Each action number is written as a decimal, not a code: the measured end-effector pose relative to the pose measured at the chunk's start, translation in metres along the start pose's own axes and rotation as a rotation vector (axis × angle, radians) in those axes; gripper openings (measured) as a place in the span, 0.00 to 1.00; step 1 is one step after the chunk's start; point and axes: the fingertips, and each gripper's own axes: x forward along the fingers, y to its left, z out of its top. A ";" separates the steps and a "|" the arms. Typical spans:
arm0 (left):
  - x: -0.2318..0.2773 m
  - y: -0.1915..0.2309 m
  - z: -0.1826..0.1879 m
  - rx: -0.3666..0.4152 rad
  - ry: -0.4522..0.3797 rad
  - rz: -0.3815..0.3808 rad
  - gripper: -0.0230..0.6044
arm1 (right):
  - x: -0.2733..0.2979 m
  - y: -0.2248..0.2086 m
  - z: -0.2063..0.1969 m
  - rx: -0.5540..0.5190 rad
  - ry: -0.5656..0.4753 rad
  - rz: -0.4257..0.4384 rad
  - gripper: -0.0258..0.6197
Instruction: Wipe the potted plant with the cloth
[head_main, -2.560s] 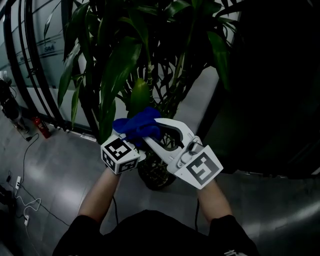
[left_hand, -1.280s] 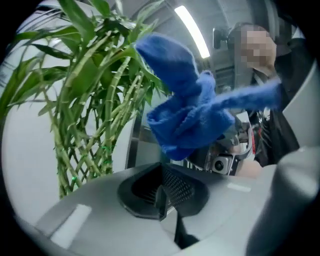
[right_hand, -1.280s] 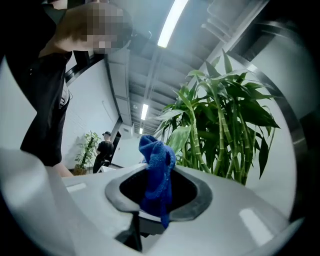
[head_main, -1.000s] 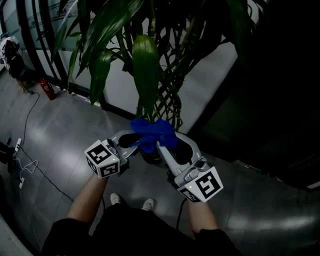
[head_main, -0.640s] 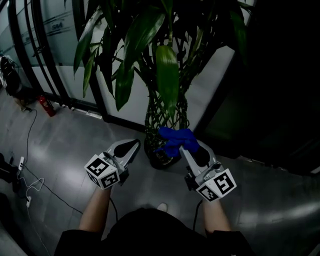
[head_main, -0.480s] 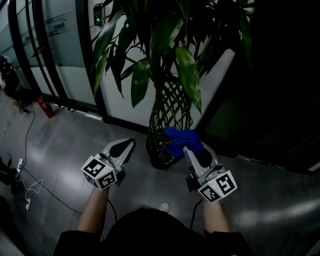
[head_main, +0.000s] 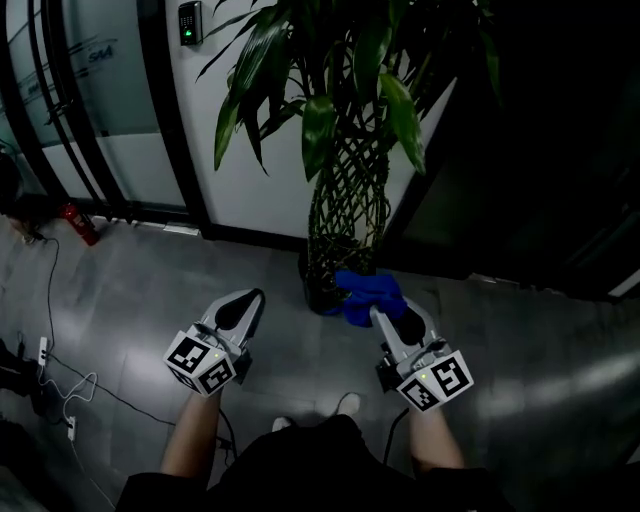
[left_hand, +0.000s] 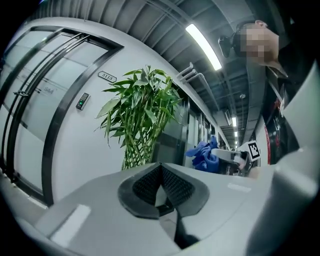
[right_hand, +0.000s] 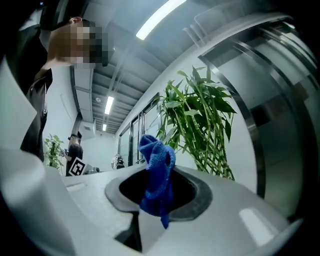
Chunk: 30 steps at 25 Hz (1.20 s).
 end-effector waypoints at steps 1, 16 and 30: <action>-0.007 0.000 -0.001 0.006 0.002 0.006 0.05 | -0.003 0.005 0.000 -0.016 0.006 0.001 0.21; -0.014 -0.047 0.002 -0.007 -0.046 0.081 0.05 | -0.067 -0.026 0.009 -0.043 -0.010 -0.052 0.21; 0.003 -0.077 -0.008 -0.006 -0.052 0.083 0.05 | -0.111 -0.053 0.014 -0.055 0.006 -0.081 0.21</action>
